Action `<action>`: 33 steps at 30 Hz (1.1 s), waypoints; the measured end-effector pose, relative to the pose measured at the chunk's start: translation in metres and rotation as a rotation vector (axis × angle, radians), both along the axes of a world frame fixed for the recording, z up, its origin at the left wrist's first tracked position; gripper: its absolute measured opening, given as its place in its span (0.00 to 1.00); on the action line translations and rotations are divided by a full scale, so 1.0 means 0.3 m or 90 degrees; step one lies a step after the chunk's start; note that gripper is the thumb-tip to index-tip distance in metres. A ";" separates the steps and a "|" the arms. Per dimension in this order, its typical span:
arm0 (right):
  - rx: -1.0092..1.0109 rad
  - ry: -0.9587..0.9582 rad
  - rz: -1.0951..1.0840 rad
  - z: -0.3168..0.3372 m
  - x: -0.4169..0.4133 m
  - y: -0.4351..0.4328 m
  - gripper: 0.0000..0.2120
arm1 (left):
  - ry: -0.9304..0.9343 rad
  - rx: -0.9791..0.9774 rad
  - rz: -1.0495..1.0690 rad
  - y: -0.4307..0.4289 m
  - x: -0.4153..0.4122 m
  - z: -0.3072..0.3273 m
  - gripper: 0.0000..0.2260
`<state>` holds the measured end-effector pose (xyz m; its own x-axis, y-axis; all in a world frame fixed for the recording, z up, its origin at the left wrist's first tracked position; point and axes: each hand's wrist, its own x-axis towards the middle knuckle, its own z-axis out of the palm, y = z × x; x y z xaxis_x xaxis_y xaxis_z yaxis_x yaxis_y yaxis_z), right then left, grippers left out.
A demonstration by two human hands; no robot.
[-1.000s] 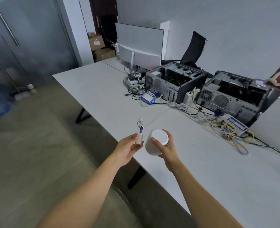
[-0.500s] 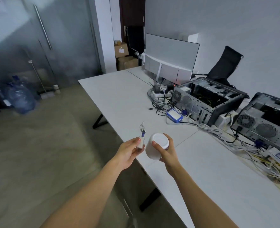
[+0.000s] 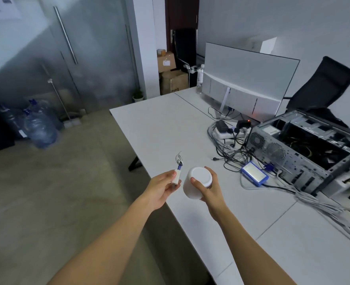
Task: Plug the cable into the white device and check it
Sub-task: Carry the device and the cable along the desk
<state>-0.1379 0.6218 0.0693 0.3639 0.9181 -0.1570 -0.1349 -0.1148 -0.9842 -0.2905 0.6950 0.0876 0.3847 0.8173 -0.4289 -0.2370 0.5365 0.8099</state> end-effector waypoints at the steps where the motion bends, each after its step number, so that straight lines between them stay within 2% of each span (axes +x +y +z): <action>1: -0.001 0.001 0.002 0.002 -0.007 0.039 0.32 | -0.001 -0.001 0.003 0.035 -0.006 0.000 0.08; 4: 0.000 -0.006 0.012 0.005 -0.036 0.141 0.32 | -0.007 -0.009 0.022 0.125 -0.024 0.000 0.07; 8: -0.001 -0.027 0.022 0.008 -0.084 0.278 0.33 | -0.009 -0.013 0.036 0.261 -0.068 -0.009 0.13; 15: -0.002 -0.065 0.011 0.007 -0.182 0.547 0.34 | -0.016 -0.013 0.022 0.548 -0.162 -0.025 0.15; 22: 0.001 -0.063 -0.029 0.037 -0.335 0.904 0.34 | 0.001 0.001 -0.028 0.926 -0.297 0.011 0.11; 25: 0.001 -0.057 -0.046 0.049 -0.399 1.045 0.34 | 0.000 0.003 -0.037 1.081 -0.357 0.019 0.13; 28: 0.003 -0.061 -0.059 0.048 -0.451 1.159 0.34 | 0.007 0.008 -0.049 1.208 -0.409 0.015 0.09; 33: -0.006 -0.058 -0.059 0.028 -0.532 1.318 0.34 | 0.007 0.009 -0.047 1.379 -0.483 -0.011 0.12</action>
<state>-0.2975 1.0173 0.0777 0.4607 0.8784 -0.1274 -0.0554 -0.1148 -0.9918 -0.4356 1.1087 0.0842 0.4401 0.7927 -0.4219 -0.1882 0.5408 0.8198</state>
